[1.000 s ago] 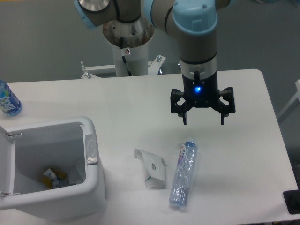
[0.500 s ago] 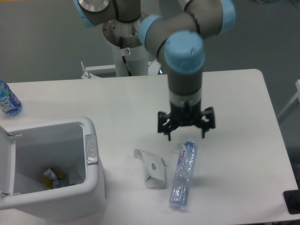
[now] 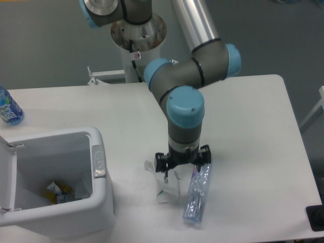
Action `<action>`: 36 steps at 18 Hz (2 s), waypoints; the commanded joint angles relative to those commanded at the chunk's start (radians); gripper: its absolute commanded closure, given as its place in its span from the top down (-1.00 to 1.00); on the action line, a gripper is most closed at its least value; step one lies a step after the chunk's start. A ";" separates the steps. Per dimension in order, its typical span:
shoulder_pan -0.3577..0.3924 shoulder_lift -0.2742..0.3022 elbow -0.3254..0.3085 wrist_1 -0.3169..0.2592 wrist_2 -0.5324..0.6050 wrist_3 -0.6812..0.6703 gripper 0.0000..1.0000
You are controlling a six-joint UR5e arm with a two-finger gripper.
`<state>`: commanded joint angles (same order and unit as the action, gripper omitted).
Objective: Place the trash in the trash can
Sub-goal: 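Close the gripper on the crumpled white paper and lift it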
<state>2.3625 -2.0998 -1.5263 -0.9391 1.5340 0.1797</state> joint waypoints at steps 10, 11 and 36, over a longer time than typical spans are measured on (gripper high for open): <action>-0.026 -0.022 -0.021 0.003 0.006 -0.031 1.00; -0.026 -0.022 -0.021 0.002 0.009 -0.023 1.00; 0.086 0.247 0.024 -0.004 -0.282 0.069 -1.00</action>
<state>2.4482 -1.8531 -1.5021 -0.9434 1.2520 0.2489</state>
